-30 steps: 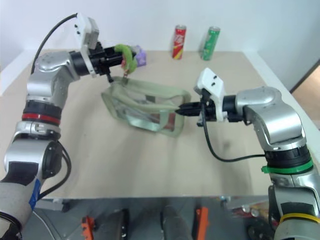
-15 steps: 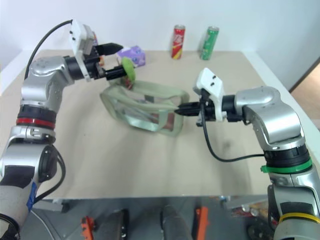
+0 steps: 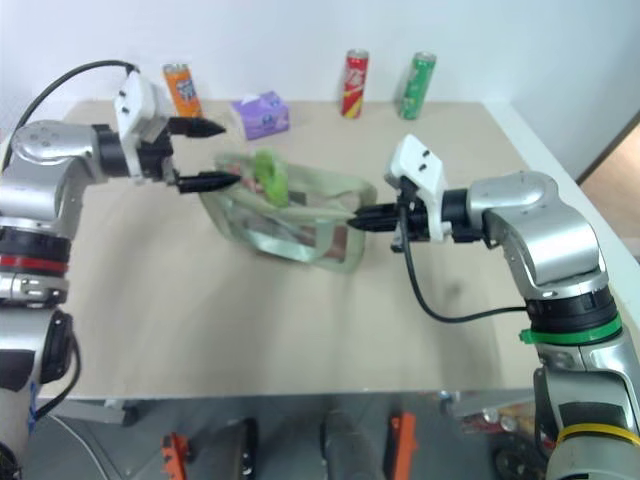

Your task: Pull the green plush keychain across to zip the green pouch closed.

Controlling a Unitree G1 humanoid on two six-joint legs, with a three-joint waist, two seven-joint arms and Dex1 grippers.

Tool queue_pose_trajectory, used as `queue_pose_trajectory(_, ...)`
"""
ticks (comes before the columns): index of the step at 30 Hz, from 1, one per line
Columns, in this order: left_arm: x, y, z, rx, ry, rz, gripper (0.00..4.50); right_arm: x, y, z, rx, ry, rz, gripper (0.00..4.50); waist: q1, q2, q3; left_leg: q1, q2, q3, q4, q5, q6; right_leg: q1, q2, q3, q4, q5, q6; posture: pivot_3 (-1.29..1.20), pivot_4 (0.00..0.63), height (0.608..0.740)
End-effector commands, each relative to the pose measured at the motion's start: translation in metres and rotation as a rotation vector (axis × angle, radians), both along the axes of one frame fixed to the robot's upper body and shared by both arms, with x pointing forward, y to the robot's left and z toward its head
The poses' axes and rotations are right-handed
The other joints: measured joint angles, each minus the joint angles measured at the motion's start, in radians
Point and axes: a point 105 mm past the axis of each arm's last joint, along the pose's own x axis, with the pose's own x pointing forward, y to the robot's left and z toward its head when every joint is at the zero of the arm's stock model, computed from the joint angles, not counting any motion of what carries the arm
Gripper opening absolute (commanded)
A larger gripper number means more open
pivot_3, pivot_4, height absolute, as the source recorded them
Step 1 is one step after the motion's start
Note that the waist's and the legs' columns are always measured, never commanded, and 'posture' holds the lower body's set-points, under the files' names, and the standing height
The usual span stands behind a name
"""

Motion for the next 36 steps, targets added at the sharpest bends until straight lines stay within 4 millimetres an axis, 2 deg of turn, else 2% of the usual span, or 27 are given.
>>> queue_pose_trajectory(1,-0.015,0.018,0.023,0.088,-0.062,-0.002,4.46,-0.001,0.004,0.006,-0.001,-0.021,0.017,0.0,-0.001,0.0,0.0,0.0,0.0,0.0,0.0,0.0,0.0,0.0,0.0,0.0,0.0,0.0,0.0,0.0,0.15,0.74)
queue_pose_trajectory(5,-0.027,0.033,0.035,0.125,-0.08,0.0,4.46,0.0,0.005,0.004,0.002,-0.016,0.021,0.0,0.0,0.0,0.0,0.0,0.0,0.0,0.0,0.0,0.0,0.0,0.0,0.0,0.0,-0.001,-0.001,0.0,0.15,0.74)
queue_pose_trajectory(9,-0.047,0.037,0.047,0.019,-0.052,-0.059,4.46,0.0,0.007,0.003,0.006,-0.014,0.026,0.0,-0.001,0.0,0.0,0.0,0.001,0.0,0.0,0.0,0.0,0.0,0.0,0.0,0.0,-0.002,-0.004,0.0,0.15,0.74)
queue_pose_trajectory(12,-0.055,0.036,0.042,-0.015,-0.02,-0.081,4.46,0.001,0.007,0.003,0.007,-0.013,0.028,0.0,-0.004,0.0,0.0,0.001,0.001,0.001,0.0,0.0,0.0,0.0,0.0,0.0,0.001,-0.002,-0.003,0.0,0.15,0.74)
queue_pose_trajectory(14,-0.056,0.037,0.03,-0.007,0.014,-0.067,4.46,0.001,0.008,0.003,0.007,-0.013,0.032,0.0,-0.005,0.0,0.0,0.002,0.001,0.001,0.0,0.0,0.0,0.0,0.0,-0.001,0.003,-0.002,-0.003,0.0,0.15,0.74)
queue_pose_trajectory(18,-0.048,0.049,-0.005,0.043,0.089,0.011,4.46,0.002,0.009,0.003,0.007,-0.013,0.035,0.0,-0.005,0.0,0.0,0.004,0.002,0.0,0.001,0.0,0.0,-0.001,0.001,-0.001,0.008,-0.004,-0.007,0.0,0.15,0.74)
queue_pose_trajectory(20,-0.043,0.052,-0.013,0.05,0.099,0.04,4.46,0.002,0.009,0.003,0.007,-0.012,0.036,0.0,-0.004,0.0,0.0,0.003,0.002,0.0,0.001,0.0,0.001,-0.001,0.001,-0.001,0.009,-0.005,-0.008,0.0,0.15,0.74)
queue_pose_trajectory(28,-0.019,0.053,-0.026,0.012,0.092,0.109,4.46,0.001,0.008,0.004,0.003,-0.012,0.031,0.0,-0.003,0.0,0.0,0.003,0.001,0.001,0.005,0.0,0.001,-0.001,0.001,-0.001,0.01,-0.005,-0.008,0.0,0.15,0.74)
queue_pose_trajectory(36,0.0,0.032,-0.029,-0.075,0.098,0.076,4.46,-0.001,0.005,0.004,0.004,-0.012,0.018,0.0,-0.002,0.0,0.0,0.002,0.001,0.0,0.005,0.0,0.001,-0.001,0.001,-0.001,0.011,-0.005,-0.008,0.0,0.15,0.74)
